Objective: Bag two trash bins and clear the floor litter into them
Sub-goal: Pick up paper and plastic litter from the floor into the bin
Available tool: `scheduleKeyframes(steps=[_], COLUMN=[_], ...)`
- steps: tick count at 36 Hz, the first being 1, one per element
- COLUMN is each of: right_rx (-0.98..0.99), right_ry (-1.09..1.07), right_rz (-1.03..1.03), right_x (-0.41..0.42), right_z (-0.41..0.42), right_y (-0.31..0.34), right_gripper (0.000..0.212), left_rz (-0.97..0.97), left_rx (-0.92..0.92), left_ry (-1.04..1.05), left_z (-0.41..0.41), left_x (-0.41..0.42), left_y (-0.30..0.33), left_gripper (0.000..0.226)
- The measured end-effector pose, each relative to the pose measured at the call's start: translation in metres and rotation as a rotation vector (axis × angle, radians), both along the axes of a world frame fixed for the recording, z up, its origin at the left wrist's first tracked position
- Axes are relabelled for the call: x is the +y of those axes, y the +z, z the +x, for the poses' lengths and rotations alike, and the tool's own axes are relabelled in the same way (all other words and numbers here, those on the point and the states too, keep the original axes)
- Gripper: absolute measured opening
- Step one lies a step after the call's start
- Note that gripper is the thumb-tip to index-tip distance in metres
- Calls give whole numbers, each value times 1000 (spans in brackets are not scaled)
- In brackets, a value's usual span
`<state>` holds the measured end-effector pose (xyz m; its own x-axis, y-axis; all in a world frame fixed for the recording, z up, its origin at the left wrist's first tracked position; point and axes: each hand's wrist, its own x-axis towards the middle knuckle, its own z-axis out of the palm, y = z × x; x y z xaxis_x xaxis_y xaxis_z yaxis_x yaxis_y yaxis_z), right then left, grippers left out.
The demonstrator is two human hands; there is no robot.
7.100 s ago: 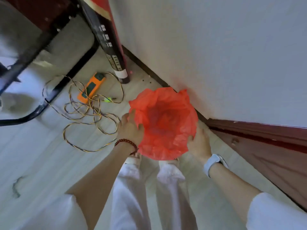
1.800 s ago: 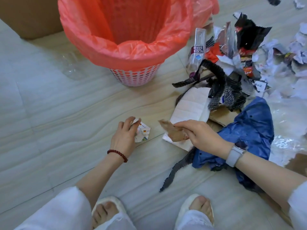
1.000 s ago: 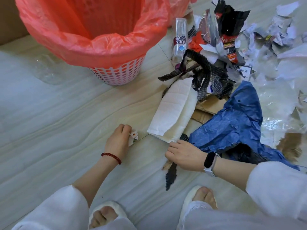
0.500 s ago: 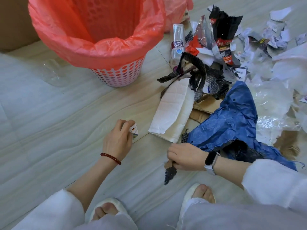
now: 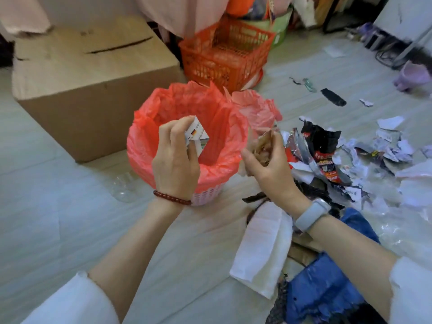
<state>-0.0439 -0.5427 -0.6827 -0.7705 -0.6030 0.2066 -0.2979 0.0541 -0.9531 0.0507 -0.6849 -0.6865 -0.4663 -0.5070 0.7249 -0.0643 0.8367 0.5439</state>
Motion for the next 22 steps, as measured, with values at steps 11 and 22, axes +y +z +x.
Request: scheduleKeyframes(steps=[11,22], right_rx=[122,280], right_ry=[63,-62], right_rz=[353,335], right_x=[-58,95], right_z=[-33,21], right_y=[22,-63], right_gripper=[74,23], left_rz=[215,17], left_rx=[-627,-518], left_ry=[93,-476], left_z=[-25,55], left_x=[-45,93], left_y=[11,-95], left_gripper=[50,26])
